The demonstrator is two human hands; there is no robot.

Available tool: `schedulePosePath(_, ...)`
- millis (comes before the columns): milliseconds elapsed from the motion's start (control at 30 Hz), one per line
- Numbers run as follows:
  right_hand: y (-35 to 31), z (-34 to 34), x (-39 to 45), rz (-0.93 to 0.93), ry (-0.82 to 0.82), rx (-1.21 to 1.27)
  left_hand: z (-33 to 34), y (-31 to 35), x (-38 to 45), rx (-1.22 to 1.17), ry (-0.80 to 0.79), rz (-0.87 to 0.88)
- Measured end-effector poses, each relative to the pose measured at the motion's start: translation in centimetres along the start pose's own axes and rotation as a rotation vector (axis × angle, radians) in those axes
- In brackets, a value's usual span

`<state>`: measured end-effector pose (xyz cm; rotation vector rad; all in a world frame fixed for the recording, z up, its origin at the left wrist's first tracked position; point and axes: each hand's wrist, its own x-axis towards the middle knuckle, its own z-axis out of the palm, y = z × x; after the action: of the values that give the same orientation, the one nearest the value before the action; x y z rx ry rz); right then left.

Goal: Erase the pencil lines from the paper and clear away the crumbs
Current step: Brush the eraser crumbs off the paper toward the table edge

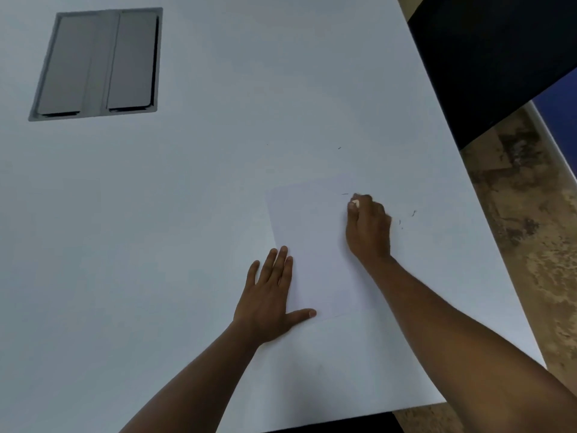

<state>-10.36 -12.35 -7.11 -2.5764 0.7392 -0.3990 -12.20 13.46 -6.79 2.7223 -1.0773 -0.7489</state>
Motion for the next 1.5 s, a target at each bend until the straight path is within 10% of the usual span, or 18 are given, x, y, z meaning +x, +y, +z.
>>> schedulePosePath(200,-4.7,2.0,-3.6,-0.304,-0.237,0.229,0.1,-2.2,2.1,-0.066,0.270,-0.013)
schedulePosePath(600,-5.7,3.3,-3.3,-0.662,-0.372,0.081,-2.9,-5.7,5.8,0.080,0.022,0.052)
schedulePosePath(867,-3.5,2.3,4.6,-0.293,-0.098,-0.023,-3.4,-5.3,5.6,0.100,-0.020,0.026)
schedulePosePath(1133,-6.4,4.6,0.3,-0.622,-0.346,0.035,-3.6,-5.1,5.8,0.093,-0.035,0.026)
schedulePosePath(1300,-2.9,3.5,7.9,-0.262,-0.145,-0.053,-3.6,-5.1,5.7,0.108,-0.050,0.018)
schedulePosePath(1500,-7.0,4.0,1.9,-0.630,-0.294,0.010,-3.7,-5.1,5.7,0.080,-0.041,0.028)
